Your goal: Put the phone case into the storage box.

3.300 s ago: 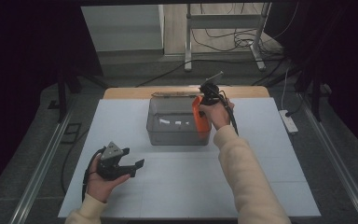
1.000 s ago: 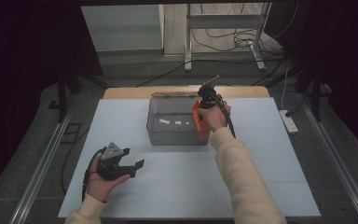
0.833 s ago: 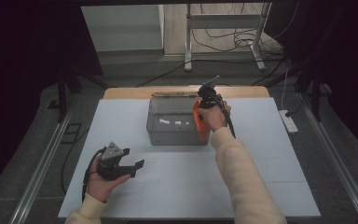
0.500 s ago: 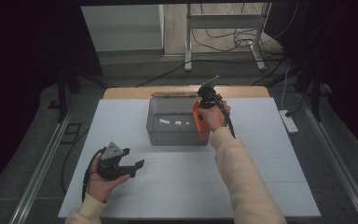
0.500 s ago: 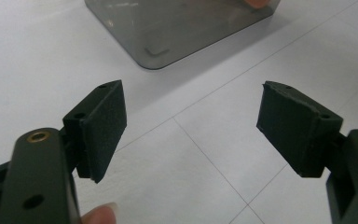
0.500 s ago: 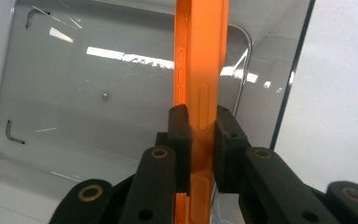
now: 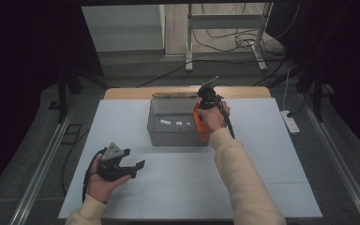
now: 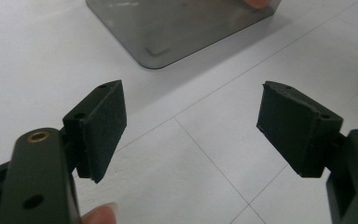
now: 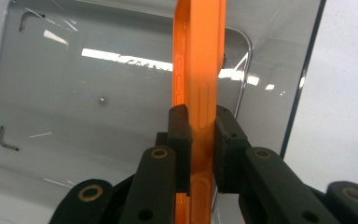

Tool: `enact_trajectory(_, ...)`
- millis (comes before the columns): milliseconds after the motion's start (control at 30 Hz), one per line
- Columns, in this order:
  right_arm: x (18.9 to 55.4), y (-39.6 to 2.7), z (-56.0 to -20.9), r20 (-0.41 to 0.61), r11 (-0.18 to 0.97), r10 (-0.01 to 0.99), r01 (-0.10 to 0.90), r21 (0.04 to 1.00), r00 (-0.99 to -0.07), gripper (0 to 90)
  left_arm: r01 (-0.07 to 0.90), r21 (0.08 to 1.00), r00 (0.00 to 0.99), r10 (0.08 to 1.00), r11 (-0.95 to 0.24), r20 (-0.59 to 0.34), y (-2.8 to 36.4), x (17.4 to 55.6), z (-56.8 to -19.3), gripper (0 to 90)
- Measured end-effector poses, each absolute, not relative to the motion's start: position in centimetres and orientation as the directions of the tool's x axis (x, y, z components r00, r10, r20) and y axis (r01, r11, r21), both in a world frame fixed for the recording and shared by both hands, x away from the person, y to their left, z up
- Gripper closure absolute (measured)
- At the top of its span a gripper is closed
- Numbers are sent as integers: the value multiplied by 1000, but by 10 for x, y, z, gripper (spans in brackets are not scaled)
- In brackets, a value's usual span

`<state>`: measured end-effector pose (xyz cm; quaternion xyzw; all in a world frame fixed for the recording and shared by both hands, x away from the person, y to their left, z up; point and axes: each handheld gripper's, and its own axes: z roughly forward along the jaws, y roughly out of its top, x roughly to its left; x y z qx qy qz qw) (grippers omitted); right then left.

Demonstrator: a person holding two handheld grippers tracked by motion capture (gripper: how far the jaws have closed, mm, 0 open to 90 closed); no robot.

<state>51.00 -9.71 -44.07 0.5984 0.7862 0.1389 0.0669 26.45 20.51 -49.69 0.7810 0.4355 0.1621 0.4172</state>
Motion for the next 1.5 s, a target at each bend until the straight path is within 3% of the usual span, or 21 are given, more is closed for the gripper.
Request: enact_trajectory(1500,506,-99,-433,38,255,958,908,334,-283,772,544,795,569,814,-270,-113,205,264,-496,238)
